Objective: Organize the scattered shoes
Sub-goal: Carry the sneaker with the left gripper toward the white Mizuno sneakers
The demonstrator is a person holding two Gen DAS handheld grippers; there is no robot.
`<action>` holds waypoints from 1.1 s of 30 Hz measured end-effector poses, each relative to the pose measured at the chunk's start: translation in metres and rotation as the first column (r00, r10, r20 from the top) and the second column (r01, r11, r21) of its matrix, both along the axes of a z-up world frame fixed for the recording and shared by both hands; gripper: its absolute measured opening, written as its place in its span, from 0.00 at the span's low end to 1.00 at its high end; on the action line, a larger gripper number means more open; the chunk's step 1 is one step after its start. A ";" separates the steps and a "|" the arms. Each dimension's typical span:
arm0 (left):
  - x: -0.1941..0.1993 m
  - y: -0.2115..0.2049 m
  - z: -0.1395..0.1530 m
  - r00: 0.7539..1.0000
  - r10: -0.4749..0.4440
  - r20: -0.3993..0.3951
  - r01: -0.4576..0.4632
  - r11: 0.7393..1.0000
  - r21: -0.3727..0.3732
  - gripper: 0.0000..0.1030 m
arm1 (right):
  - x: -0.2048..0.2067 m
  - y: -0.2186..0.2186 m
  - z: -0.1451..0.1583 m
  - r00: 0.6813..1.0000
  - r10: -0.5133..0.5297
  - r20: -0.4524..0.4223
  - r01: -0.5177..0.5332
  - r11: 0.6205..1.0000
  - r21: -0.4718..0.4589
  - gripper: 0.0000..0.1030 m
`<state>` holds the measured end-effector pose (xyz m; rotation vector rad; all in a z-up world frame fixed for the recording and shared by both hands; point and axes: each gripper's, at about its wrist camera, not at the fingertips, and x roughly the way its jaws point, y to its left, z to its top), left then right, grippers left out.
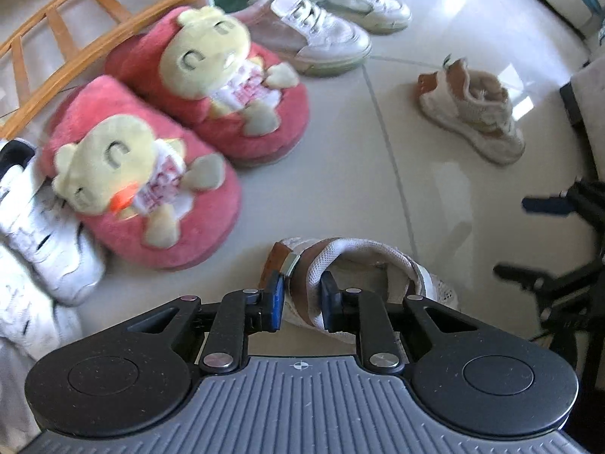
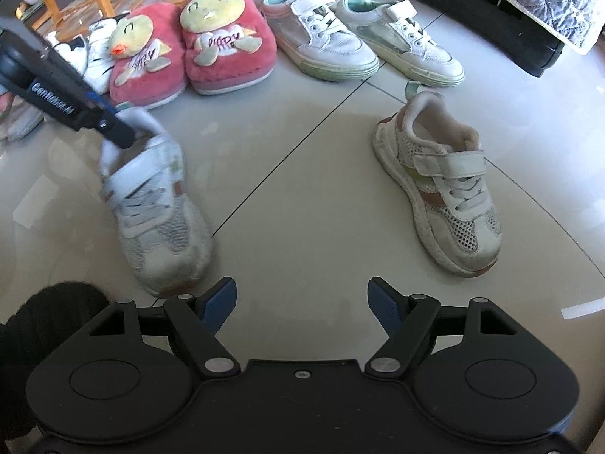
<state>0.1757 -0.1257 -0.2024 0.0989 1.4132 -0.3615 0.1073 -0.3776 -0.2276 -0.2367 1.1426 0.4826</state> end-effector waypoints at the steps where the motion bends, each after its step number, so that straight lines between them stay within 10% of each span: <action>1: -0.001 0.004 0.000 1.000 -0.019 -0.008 0.020 1.000 0.011 0.19 | 0.000 0.000 0.000 1.000 -0.001 0.002 0.001 1.000 0.002 0.77; 17: -0.007 0.064 0.003 0.988 -0.150 -0.026 0.151 0.954 0.258 0.14 | -0.010 0.002 0.001 1.000 0.012 0.003 -0.012 1.000 -0.004 0.77; 33: -0.009 0.087 0.005 0.981 -0.195 -0.014 0.188 0.920 0.344 0.13 | -0.008 -0.007 0.002 0.999 -0.026 0.019 0.026 1.000 -0.017 0.77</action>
